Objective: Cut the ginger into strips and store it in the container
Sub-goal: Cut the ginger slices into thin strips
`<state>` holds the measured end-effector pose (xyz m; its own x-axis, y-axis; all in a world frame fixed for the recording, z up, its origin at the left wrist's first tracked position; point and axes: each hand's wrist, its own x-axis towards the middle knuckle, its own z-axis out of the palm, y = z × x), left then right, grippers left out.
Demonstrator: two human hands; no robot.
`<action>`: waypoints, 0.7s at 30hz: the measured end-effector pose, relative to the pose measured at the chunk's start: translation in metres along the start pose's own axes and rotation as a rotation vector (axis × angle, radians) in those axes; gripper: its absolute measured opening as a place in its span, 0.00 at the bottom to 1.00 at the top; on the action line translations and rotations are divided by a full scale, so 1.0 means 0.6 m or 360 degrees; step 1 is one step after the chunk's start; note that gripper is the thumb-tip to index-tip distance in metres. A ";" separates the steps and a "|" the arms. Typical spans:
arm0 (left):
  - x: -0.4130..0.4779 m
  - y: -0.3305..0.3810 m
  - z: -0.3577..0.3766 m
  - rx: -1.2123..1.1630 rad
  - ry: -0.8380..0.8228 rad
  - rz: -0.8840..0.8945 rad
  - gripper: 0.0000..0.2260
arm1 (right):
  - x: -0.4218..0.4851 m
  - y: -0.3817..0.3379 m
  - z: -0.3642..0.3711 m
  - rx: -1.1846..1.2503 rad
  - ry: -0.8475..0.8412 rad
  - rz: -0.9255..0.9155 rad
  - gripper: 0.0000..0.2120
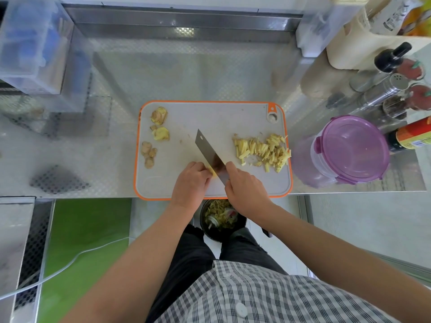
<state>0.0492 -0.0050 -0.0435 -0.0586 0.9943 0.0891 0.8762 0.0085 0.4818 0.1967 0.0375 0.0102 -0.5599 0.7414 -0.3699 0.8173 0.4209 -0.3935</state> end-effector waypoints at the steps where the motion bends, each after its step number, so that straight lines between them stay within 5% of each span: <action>1: 0.000 0.000 0.000 0.0002 0.0007 0.0000 0.08 | 0.000 0.002 0.000 0.0008 0.0004 0.0006 0.06; 21: -0.003 -0.007 0.008 -0.0100 0.0026 -0.0028 0.06 | 0.013 0.010 0.021 -0.0016 -0.0049 0.0079 0.04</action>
<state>0.0477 -0.0061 -0.0496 -0.0824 0.9921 0.0942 0.8432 0.0190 0.5372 0.1957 0.0394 -0.0058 -0.5222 0.7453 -0.4146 0.8455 0.3890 -0.3657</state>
